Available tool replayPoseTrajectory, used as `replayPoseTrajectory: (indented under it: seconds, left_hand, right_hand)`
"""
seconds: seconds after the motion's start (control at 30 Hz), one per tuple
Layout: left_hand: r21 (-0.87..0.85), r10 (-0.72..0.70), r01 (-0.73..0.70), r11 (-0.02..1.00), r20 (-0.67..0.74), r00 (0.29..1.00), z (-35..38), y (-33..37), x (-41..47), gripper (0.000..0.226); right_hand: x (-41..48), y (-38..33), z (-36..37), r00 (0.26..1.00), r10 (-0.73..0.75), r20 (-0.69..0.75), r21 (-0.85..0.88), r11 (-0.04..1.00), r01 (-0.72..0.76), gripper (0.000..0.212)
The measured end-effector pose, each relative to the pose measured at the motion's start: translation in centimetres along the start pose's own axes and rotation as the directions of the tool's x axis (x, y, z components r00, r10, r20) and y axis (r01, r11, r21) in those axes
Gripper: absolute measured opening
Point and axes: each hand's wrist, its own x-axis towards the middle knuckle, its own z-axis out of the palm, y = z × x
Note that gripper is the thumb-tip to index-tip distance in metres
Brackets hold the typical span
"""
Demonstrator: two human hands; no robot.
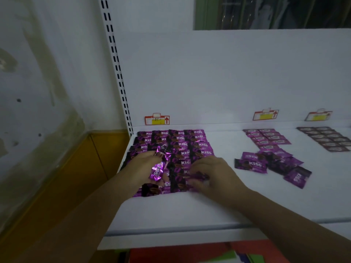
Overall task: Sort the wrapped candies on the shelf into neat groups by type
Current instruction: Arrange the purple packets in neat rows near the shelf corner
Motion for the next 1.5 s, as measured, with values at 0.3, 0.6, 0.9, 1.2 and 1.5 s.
replayPoseTrajectory:
  seconds: [0.3, 0.6, 0.9, 1.2, 1.5]
  left_hand:
    - [-0.101, 0.062, -0.052, 0.994, 0.095, 0.994, 5.4, 1.1, 0.9, 0.012]
    - [0.236, 0.220, -0.201, 0.951, -0.054, 0.974, 8.2, 1.3, 1.3, 0.014]
    - [0.604, 0.412, -0.293, 0.741, -0.063, 0.909, 7.2, 0.1, 1.1, 0.014]
    - [0.865, 0.422, -0.329, 0.380, 0.155, 0.893, 6.3, -3.2, 0.8, 0.036]
    - [0.864, 0.420, -0.335, 0.376, 0.163, 0.893, 6.3, -3.0, 0.9, 0.033]
  right_hand:
    - [0.0, -0.3, -2.6, 0.944, 0.329, -0.036, 0.415, 0.864, -0.286, 0.012]
    - [-1.9, 2.1, -4.1, 0.937, 0.340, -0.076, 0.334, 0.895, -0.297, 0.010]
    - [-2.7, 4.4, -3.8, 0.968, 0.246, -0.057, 0.255, 0.941, -0.224, 0.023]
    - [-3.9, 5.8, -1.8, 0.994, 0.109, 0.005, 0.142, 0.984, -0.109, 0.020]
    - [-4.3, 5.9, -1.6, 0.999, 0.033, 0.010, 0.115, 0.993, -0.034, 0.018]
